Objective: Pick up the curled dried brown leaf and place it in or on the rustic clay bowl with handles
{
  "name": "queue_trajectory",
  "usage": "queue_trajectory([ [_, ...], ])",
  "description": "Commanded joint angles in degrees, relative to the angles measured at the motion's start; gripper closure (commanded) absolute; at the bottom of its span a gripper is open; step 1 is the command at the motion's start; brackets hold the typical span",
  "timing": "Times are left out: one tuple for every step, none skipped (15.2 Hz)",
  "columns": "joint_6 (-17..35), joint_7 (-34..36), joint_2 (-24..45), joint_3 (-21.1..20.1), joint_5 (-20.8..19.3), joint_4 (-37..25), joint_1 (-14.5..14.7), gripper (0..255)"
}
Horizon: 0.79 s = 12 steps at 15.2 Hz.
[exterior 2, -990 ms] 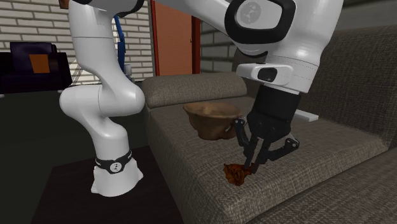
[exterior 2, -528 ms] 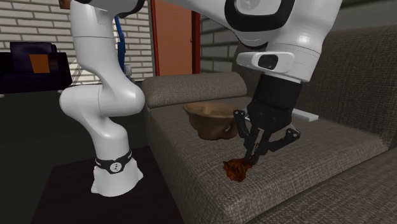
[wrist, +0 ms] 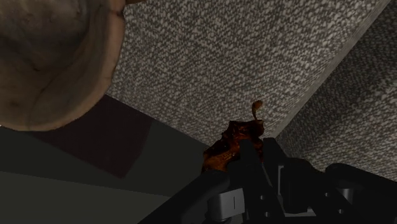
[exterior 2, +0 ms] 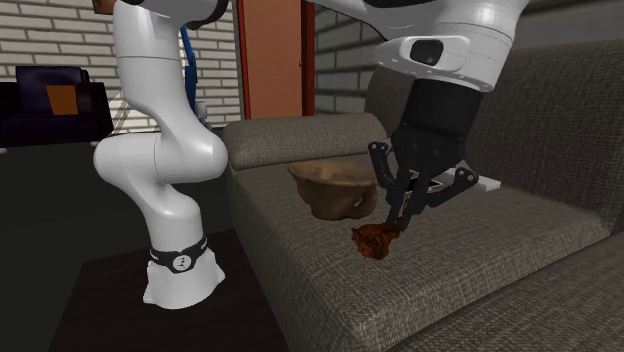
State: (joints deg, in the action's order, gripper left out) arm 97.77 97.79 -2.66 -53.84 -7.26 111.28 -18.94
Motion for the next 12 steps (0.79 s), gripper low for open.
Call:
queue_trajectory([
  [-1.7,-0.3,-0.2,0.0,0.2,-1.5,0.0,255],
  [-2.4,-0.5,-0.4,0.1,0.3,-2.2,0.0,255],
  [-3.1,-0.7,-0.5,0.1,0.4,-2.9,0.0,255],
  [-3.9,-0.8,-0.6,0.1,0.5,-3.6,0.0,255],
  [-4.6,-1.0,-0.7,0.2,0.6,-4.3,-0.1,255],
  [-5.4,-1.1,-0.8,0.2,0.6,-5.0,-0.1,255],
  [-6.1,-1.3,-0.8,0.2,0.7,-5.7,-0.1,255],
  [-6.9,-1.4,-0.9,0.2,0.7,-6.4,-0.1,255],
  [-7.6,-1.5,-0.9,0.2,0.7,-7.2,-0.1,255],
  [-8.4,-1.6,-0.9,0.2,0.7,-8.0,-0.1,255],
  [-9.2,-1.7,-0.8,0.2,0.6,-8.8,-0.1,255],
  [-9.9,-1.7,-0.8,0.2,0.6,-9.6,-0.1,255],
])
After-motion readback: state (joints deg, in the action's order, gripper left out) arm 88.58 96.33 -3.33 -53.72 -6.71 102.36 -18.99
